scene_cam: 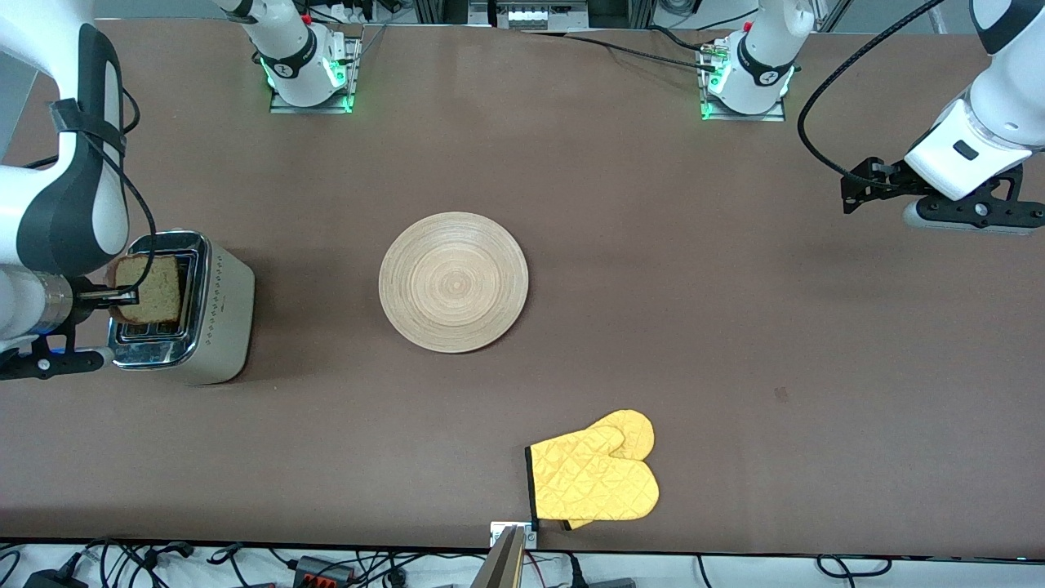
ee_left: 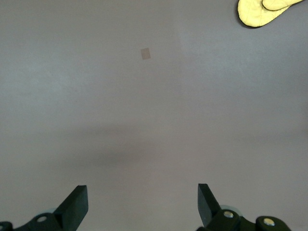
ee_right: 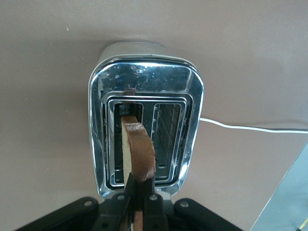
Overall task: Move plate and put bread in toaster
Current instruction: 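Lower the bread into the toaster slot with the right gripper, then open the right gripper to release the bread in the slot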
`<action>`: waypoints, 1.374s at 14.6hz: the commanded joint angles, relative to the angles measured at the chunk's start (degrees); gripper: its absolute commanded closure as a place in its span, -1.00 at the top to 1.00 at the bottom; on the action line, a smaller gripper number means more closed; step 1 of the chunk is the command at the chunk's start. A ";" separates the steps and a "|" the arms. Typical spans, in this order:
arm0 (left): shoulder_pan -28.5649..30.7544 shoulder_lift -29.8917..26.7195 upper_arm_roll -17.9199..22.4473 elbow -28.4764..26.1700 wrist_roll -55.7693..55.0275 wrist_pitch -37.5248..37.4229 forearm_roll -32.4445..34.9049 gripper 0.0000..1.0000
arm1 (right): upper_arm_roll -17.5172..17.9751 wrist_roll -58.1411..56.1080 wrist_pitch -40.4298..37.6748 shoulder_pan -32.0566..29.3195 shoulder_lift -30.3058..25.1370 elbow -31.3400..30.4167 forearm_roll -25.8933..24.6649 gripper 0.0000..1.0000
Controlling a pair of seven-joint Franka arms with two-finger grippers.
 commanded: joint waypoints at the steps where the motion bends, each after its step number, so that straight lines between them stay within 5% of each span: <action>1: -0.11 -0.20 0.10 0.46 0.98 -0.81 -1.38 1.00 | 0.25 -0.87 3.78 -0.50 -0.37 -2.72 -0.55 -1.00; 5: -0.03 -0.20 0.19 0.46 1.07 -0.81 -1.38 1.00 | 0.25 0.01 5.73 -0.07 0.86 -2.81 -0.20 -1.00; 6: -0.11 -0.20 0.10 0.46 1.07 -0.81 -1.38 1.00 | 0.34 0.09 5.65 -0.07 0.86 -2.81 -0.11 -0.87; 8: -0.11 -0.20 0.19 0.46 1.07 -0.81 -1.38 1.00 | 0.34 -0.51 5.64 -0.15 0.69 -2.72 1.29 0.99; 12: -0.11 -0.20 0.19 0.46 0.89 -0.89 -1.38 1.00 | -0.01 -0.34 4.68 -0.51 -0.71 -1.94 9.46 1.00; 15: -0.11 0.07 0.19 0.46 0.80 -1.85 -1.29 1.00 | -0.02 0.18 3.80 0.20 -2.65 -1.76 9.91 1.00; 20: -1.87 2.00 0.19 3.26 0.98 -7.82 -1.29 1.00 | -0.45 0.53 -1.57 -0.94 -3.88 6.77 16.24 1.00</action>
